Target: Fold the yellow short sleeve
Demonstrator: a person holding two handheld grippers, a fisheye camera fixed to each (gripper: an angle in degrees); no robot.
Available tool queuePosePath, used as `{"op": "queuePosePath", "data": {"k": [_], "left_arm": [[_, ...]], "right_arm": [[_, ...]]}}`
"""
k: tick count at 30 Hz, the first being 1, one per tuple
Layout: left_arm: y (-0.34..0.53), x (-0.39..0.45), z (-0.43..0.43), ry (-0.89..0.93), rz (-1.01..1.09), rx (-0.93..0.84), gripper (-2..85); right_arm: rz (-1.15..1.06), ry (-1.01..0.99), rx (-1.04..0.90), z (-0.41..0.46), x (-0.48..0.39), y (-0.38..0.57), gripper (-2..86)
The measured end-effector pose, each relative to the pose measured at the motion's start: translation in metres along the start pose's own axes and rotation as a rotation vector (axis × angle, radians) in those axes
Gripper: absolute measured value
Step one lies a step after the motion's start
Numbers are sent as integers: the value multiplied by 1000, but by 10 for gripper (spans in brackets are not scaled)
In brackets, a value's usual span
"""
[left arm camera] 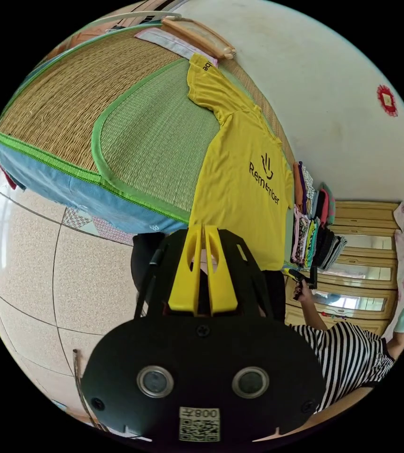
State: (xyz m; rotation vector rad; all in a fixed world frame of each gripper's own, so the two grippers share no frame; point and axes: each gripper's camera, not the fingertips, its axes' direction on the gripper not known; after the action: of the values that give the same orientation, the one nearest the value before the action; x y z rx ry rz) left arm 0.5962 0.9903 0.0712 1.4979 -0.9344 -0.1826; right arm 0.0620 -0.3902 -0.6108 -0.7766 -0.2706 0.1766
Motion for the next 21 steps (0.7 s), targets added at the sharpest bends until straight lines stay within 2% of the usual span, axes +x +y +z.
{"op": "queuePosePath", "data": {"k": [7, 12, 13, 15, 17, 21], "left_arm": [[-57, 99, 33, 98, 156, -47, 4], [-117, 196, 90, -46, 290, -173, 3], [-123, 204, 96, -79, 297, -180, 3], [-142, 228, 114, -264, 292, -187, 3], [-152, 239, 125, -335, 297, -205, 3], [-167, 263, 123, -279, 252, -171, 2]], "right_arm": [[-103, -65, 97, 6, -60, -40, 2], [-232, -11, 114, 25, -131, -90, 4], [-258, 29, 109, 33, -147, -101, 3], [-291, 131, 96, 48, -168, -114, 2], [-326, 319, 51, 74, -187, -122, 0], [-419, 367, 84, 86, -209, -112, 1]]}}
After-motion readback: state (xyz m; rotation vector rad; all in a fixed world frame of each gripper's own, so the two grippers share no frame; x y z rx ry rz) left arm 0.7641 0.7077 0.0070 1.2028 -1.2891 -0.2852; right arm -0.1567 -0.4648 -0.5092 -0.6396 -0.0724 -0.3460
